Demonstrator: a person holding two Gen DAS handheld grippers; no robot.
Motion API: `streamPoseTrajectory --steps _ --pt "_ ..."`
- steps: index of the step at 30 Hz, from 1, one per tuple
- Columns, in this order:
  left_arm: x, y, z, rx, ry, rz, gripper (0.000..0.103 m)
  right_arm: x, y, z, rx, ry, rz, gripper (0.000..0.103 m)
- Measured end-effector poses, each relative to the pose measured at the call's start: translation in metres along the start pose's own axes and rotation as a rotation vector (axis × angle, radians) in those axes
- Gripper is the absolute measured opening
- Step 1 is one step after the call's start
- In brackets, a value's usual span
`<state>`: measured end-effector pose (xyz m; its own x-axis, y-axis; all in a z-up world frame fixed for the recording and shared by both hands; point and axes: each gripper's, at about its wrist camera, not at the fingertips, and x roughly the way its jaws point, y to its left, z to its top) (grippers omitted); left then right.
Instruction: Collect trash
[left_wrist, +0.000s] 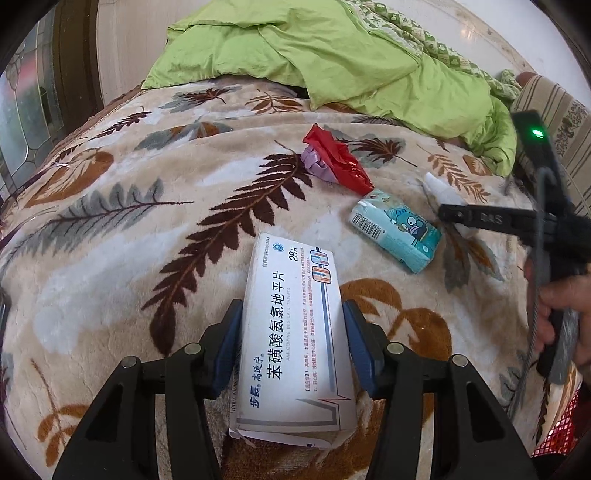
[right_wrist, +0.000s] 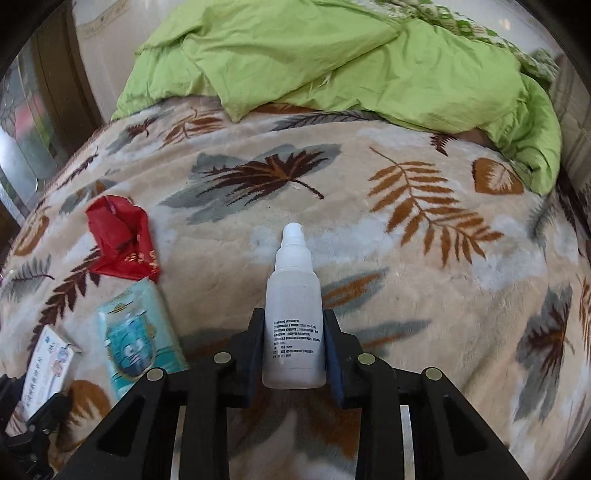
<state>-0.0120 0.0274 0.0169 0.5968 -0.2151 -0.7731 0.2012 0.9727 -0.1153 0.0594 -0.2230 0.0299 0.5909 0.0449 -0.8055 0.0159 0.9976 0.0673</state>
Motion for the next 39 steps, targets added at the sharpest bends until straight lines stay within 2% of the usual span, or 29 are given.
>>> streamPoseTrajectory --steps 4,7,12,17,21,26,32,39 --pt "-0.004 -0.001 -0.001 -0.006 -0.004 -0.012 0.052 -0.033 0.011 -0.029 0.065 -0.051 0.027 0.031" --pt "-0.007 -0.003 -0.003 -0.003 -0.008 -0.016 0.052 -0.059 0.019 -0.056 0.139 -0.059 0.072 0.031" --pt "-0.013 -0.003 -0.009 0.002 0.008 -0.027 0.052 -0.074 0.038 -0.092 0.174 0.019 0.135 0.032" --pt "-0.026 -0.001 -0.022 0.002 0.038 -0.051 0.052 -0.082 0.057 -0.119 0.117 0.041 0.112 0.032" --pt "-0.034 0.002 -0.033 -0.014 0.058 -0.056 0.052 -0.081 0.059 -0.121 0.089 0.045 0.099 0.032" --pt "-0.037 -0.003 -0.045 0.035 0.039 -0.016 0.052 -0.079 0.061 -0.121 0.076 0.042 0.088 0.032" --pt "-0.030 -0.010 -0.045 0.077 0.011 0.026 0.052 -0.079 0.069 -0.123 0.015 0.041 0.054 0.032" --pt "-0.029 -0.008 -0.046 0.075 0.004 0.021 0.054 -0.079 0.071 -0.128 -0.005 0.031 0.034 0.032"
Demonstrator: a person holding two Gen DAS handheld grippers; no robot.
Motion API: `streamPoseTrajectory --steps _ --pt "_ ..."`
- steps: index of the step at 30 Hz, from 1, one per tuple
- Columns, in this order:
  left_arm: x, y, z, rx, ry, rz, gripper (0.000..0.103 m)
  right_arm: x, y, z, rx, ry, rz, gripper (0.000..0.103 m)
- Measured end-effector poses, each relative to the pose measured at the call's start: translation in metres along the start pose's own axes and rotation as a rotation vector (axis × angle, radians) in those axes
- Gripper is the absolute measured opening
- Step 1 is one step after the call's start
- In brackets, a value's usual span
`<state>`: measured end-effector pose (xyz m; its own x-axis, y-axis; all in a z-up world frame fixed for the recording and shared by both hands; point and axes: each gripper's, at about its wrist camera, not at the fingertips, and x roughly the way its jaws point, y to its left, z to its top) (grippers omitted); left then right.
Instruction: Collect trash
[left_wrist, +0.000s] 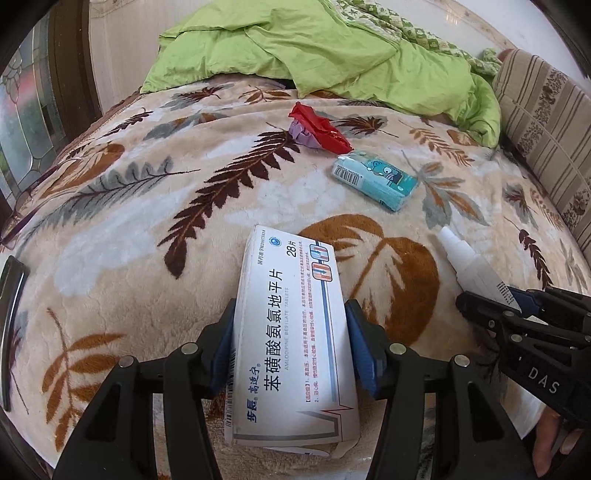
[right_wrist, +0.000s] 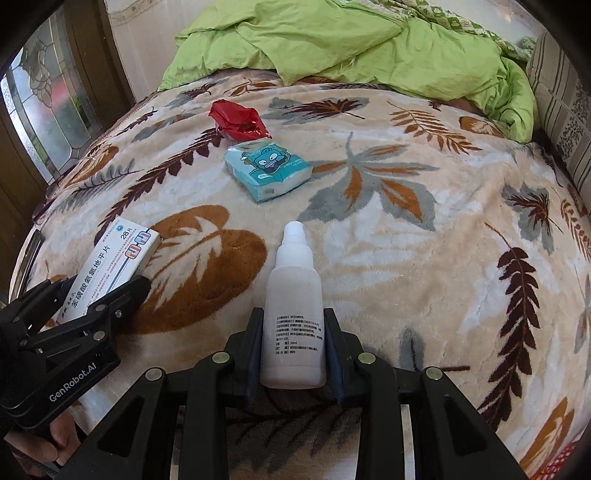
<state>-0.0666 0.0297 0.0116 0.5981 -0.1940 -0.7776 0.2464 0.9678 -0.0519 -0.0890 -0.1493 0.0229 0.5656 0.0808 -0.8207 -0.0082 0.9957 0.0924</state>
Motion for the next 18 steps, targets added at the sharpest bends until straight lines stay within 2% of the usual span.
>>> streamPoseTrajectory --steps 6,13,17,18 --pt "0.0008 -0.0006 -0.0012 -0.005 -0.002 -0.010 0.057 0.0006 -0.0074 -0.0014 0.076 -0.004 0.054 0.033" --pt "0.0024 -0.0060 -0.0007 0.023 0.003 -0.010 0.064 0.0011 -0.0105 0.0005 0.069 0.022 0.063 0.033" --pt "0.0016 -0.0084 -0.0011 0.036 -0.007 0.005 0.064 -0.0006 -0.0077 0.0003 0.052 0.011 0.046 0.031" --pt "0.0008 -0.0089 -0.0015 0.038 -0.012 0.009 0.061 -0.0021 -0.0067 0.0000 0.047 0.005 0.044 0.031"
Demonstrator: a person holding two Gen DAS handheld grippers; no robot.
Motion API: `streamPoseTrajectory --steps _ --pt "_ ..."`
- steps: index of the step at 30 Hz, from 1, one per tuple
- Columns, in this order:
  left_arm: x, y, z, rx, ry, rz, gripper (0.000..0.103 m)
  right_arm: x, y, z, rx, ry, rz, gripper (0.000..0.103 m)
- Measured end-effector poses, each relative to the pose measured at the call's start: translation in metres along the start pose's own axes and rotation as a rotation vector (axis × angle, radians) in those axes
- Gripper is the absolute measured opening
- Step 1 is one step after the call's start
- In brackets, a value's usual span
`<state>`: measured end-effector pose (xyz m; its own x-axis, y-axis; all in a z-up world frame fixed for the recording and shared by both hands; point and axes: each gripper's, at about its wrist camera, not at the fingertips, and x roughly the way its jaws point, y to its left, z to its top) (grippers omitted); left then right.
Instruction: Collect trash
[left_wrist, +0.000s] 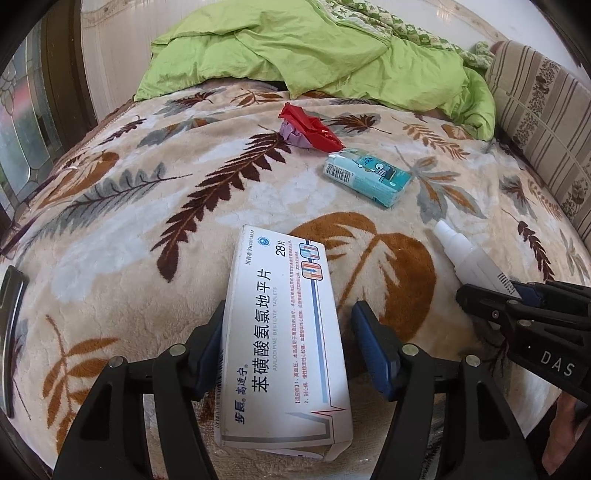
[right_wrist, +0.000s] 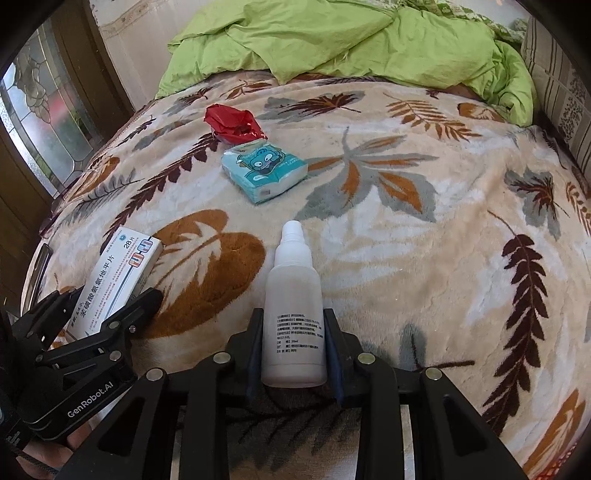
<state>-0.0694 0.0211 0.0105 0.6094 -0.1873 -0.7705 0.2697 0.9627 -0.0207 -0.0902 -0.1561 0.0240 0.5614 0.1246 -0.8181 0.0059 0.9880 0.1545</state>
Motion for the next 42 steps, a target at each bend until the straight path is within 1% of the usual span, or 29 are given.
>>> streamPoseTrajectory --steps 2,5,7,9,12,15,25,34,40,42 --pt "-0.002 -0.001 0.000 0.004 -0.019 0.017 0.051 -0.002 0.001 0.000 -0.003 -0.014 -0.001 0.031" --pt "-0.006 0.000 0.002 -0.002 -0.041 0.023 0.051 -0.010 0.004 0.002 -0.016 -0.061 -0.021 0.031" --pt "-0.011 0.000 0.004 0.002 -0.073 0.032 0.051 -0.018 0.008 0.002 -0.038 -0.109 -0.052 0.031" --pt "-0.020 -0.001 0.006 0.010 -0.122 0.059 0.051 -0.024 0.010 0.004 -0.050 -0.144 -0.059 0.031" --pt "-0.028 -0.002 0.008 0.017 -0.166 0.084 0.051 -0.029 0.013 0.005 -0.062 -0.176 -0.074 0.031" --pt "-0.031 0.000 0.011 0.015 -0.183 0.103 0.051 -0.031 0.015 0.007 -0.066 -0.189 -0.080 0.031" --pt "-0.029 0.010 0.012 -0.025 -0.170 0.132 0.051 -0.034 0.016 0.007 -0.065 -0.209 -0.096 0.031" --pt "-0.028 0.026 0.013 -0.092 -0.161 0.173 0.051 -0.037 0.017 0.006 -0.073 -0.222 -0.100 0.031" --pt "-0.027 0.030 0.013 -0.107 -0.152 0.177 0.051 -0.036 0.017 0.007 -0.069 -0.215 -0.085 0.031" --pt "-0.026 0.031 0.013 -0.109 -0.150 0.174 0.051 -0.033 0.017 0.007 -0.073 -0.196 -0.067 0.031"
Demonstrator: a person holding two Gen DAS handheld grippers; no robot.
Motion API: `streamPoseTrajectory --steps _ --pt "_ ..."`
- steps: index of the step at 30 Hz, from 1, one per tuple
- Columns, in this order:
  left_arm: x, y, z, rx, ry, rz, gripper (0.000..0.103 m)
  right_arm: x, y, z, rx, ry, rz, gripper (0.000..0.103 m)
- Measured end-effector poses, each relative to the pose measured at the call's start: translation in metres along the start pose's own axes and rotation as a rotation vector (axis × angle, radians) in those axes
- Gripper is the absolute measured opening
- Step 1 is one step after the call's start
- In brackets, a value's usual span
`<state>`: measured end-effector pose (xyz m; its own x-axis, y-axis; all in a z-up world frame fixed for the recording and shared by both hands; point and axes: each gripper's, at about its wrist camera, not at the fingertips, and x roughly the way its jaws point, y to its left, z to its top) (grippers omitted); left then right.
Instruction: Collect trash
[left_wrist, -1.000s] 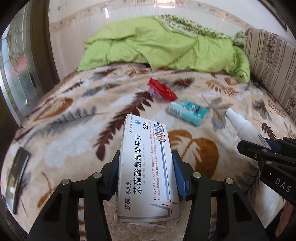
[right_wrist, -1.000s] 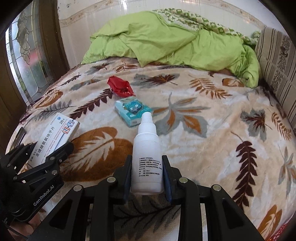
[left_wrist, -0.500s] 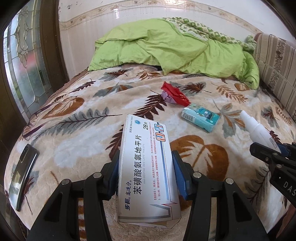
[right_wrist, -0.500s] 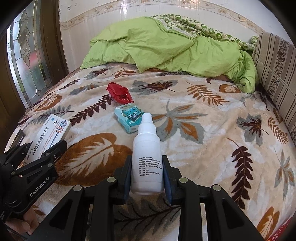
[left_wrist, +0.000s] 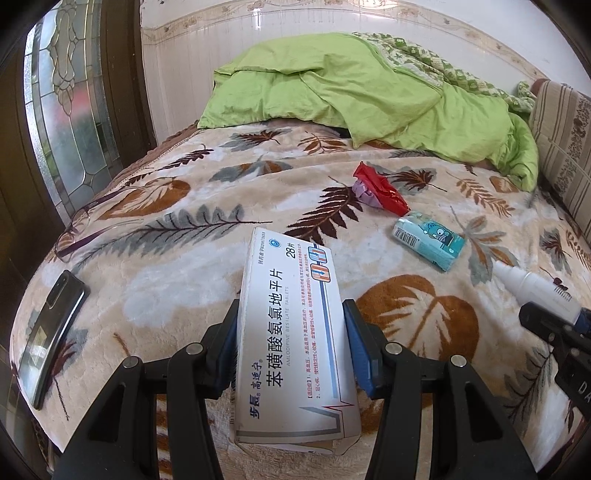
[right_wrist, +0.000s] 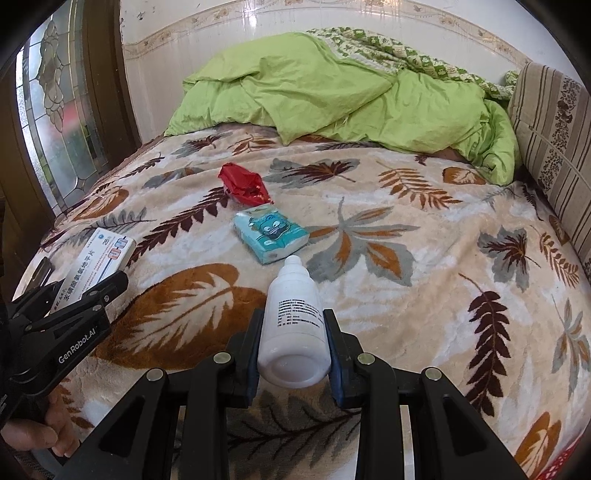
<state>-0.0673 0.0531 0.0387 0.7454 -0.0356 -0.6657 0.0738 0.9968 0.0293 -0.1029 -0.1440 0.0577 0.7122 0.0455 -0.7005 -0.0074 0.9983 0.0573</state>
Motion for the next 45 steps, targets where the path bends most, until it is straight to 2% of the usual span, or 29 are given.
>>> streamPoseTrajectory --steps 9,20,24,29,35,39,45 --pt "0.001 0.001 0.000 -0.006 0.003 -0.007 0.051 0.025 -0.002 -0.010 0.043 0.160 0.110 0.032" --pt "0.001 -0.002 -0.002 0.000 0.005 -0.024 0.051 0.032 0.000 -0.009 0.054 0.167 0.116 0.032" --pt "-0.001 -0.003 -0.001 0.002 0.003 -0.056 0.051 0.025 0.003 -0.009 0.031 0.128 0.080 0.031" --pt "-0.013 -0.010 0.001 0.019 -0.017 -0.164 0.051 -0.003 -0.004 -0.002 0.056 -0.006 0.054 0.031" --pt "-0.033 -0.025 0.004 0.048 -0.009 -0.331 0.050 -0.031 -0.024 -0.009 0.184 -0.049 0.073 0.031" --pt "-0.049 -0.041 0.002 0.095 -0.001 -0.396 0.050 -0.055 -0.044 -0.020 0.299 -0.056 0.126 0.031" --pt "-0.076 -0.076 -0.008 0.175 0.033 -0.490 0.050 -0.097 -0.066 -0.036 0.363 -0.090 0.140 0.031"
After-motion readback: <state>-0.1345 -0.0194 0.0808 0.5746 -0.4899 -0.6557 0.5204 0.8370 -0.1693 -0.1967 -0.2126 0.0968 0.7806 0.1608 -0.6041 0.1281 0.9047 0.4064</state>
